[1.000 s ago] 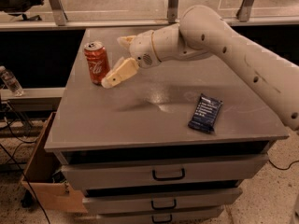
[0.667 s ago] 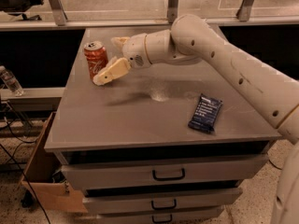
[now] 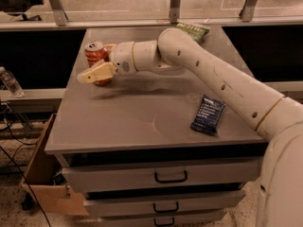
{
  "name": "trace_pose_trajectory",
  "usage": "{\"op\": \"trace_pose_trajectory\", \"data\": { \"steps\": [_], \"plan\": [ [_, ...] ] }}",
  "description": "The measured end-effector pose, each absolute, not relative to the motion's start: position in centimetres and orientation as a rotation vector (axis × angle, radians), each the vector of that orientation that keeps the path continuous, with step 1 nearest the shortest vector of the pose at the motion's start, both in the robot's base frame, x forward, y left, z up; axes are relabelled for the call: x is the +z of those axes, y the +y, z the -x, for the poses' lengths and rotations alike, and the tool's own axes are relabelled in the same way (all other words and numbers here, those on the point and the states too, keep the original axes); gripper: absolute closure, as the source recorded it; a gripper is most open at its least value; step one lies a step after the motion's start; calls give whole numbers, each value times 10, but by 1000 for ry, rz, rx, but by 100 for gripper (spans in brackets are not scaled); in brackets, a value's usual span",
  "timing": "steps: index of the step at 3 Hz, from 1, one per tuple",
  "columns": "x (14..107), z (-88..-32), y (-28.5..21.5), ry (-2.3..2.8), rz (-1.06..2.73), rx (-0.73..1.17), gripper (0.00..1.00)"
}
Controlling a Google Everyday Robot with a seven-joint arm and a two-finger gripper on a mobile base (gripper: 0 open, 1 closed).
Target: Pick coke can
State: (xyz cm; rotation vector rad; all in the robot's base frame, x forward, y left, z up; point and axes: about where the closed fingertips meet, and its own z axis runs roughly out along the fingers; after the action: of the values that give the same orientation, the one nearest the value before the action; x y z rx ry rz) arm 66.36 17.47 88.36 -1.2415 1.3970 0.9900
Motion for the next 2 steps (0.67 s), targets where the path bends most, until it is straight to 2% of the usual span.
{"op": "trace_pose_trajectory", "data": {
  "steps": [2],
  "plan": [
    [902,-659,170,1339,1180,1001,64]
  ]
}}
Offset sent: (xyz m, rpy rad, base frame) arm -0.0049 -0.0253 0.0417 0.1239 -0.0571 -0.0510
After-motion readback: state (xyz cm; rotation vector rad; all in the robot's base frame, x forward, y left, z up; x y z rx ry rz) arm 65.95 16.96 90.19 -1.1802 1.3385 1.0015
